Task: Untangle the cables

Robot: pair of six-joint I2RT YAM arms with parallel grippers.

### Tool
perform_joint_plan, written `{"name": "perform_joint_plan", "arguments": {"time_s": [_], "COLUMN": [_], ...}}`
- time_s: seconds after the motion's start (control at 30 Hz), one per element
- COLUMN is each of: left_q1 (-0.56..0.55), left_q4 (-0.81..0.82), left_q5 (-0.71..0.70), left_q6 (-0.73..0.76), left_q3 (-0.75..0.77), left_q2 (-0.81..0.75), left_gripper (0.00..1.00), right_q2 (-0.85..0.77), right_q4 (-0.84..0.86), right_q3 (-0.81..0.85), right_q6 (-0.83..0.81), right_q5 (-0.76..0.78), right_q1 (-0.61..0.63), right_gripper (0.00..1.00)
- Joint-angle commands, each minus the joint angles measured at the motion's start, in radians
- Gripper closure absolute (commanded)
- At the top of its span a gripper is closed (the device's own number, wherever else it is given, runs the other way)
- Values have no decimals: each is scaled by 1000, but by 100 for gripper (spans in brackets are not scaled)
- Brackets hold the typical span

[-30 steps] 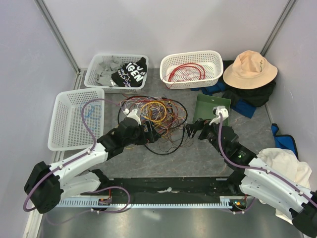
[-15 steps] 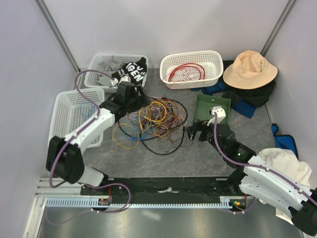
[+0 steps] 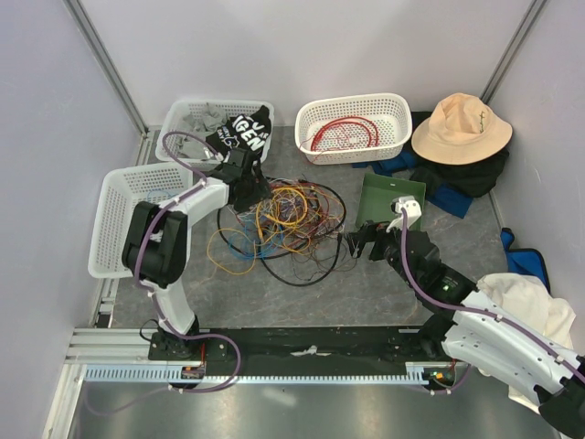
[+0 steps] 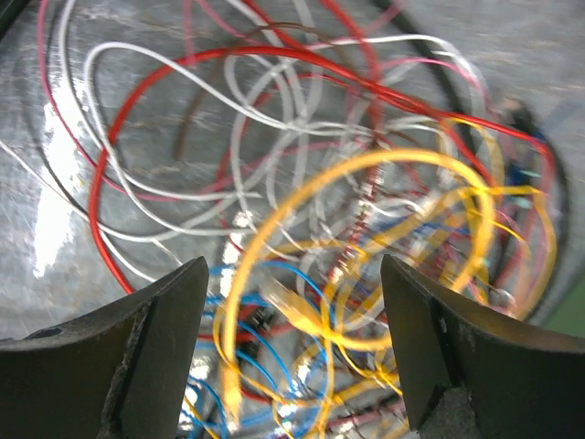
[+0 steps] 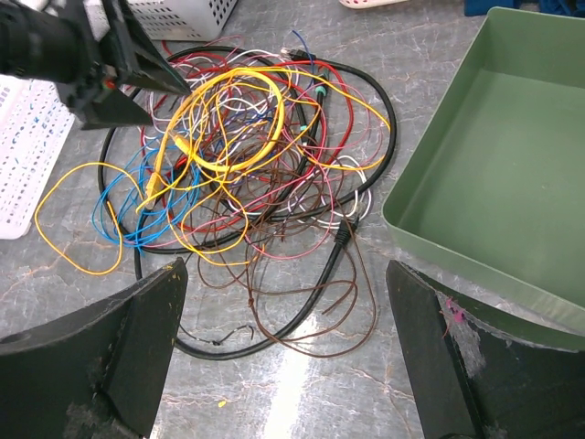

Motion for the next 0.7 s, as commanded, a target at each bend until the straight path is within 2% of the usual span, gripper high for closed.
{"name": "perform_joint_plan", "arguments": {"time_s": [0.0,0.17,0.27,0.3,0.37,0.4,0.53,0.67], "left_q1": [8,5,4,4,2,-1,-9,-16], "left_q4": [-6,-9,-6,-7,-4,-6,-6,-18], "left_q5": [15,32,41,43,37,40,24,15], "left_q6": [29,36,40,38,38,38,27,40], "left_q3": [37,32,23,17,9,0,-27,-7], "left_q2": [59,89,91,86,60,48,-105,-252], "left_gripper": [18,24,38,49,59,74,98,98], "right_q2": [-16,12,27,28,21,18,-4,-5], "right_q4": [7,7,7,7,7,2,-24,-50], "right_q3": [28,44,51,53,56,58,111,180], "right_q6": [3,3,4,6,6,7,18,12], "right_q5": [16,17,8,8,7,5,-6,5], "right_q1": [4,4,4,3,3,4,3,3], "right_gripper": [2,2,2,2,2,2,2,2]}}
